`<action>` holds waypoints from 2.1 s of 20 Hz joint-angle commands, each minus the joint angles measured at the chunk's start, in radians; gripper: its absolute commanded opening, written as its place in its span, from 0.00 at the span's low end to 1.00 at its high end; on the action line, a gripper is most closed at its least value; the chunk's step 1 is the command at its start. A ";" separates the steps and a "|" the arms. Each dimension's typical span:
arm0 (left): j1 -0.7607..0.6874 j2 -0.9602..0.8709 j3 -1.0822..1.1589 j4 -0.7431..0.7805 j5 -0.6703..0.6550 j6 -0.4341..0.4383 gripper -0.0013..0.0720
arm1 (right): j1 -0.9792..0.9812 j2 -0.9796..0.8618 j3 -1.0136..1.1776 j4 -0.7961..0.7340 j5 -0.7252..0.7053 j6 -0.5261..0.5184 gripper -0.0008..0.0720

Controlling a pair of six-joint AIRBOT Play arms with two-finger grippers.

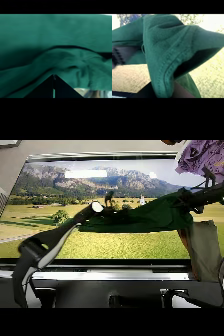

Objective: Fold the clothes and pants, and hang the long-sleeved shirts on hangers.

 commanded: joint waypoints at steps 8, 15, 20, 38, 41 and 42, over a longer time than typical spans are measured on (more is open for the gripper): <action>-0.138 -0.232 0.274 -0.147 -0.003 -0.094 0.04 | 0.000 0.003 0.010 0.033 0.015 0.160 0.06; -0.018 -0.163 0.273 -0.022 -0.210 -0.064 0.03 | 0.001 0.002 0.010 0.137 -0.071 0.217 0.06; 0.156 0.014 0.273 0.309 -0.458 -0.092 0.04 | 0.057 0.002 0.009 0.259 -0.119 0.250 0.06; 0.547 0.350 0.273 0.686 -0.721 -0.109 0.04 | 0.581 -0.136 0.010 0.311 -0.491 0.482 0.06; 0.570 0.351 0.273 0.685 -0.725 -0.109 0.04 | 0.635 -0.213 0.010 0.313 -0.539 0.485 0.06; 0.575 0.351 0.273 0.685 -0.726 -0.108 0.04 | 0.645 -0.238 0.010 0.315 -0.558 0.486 0.06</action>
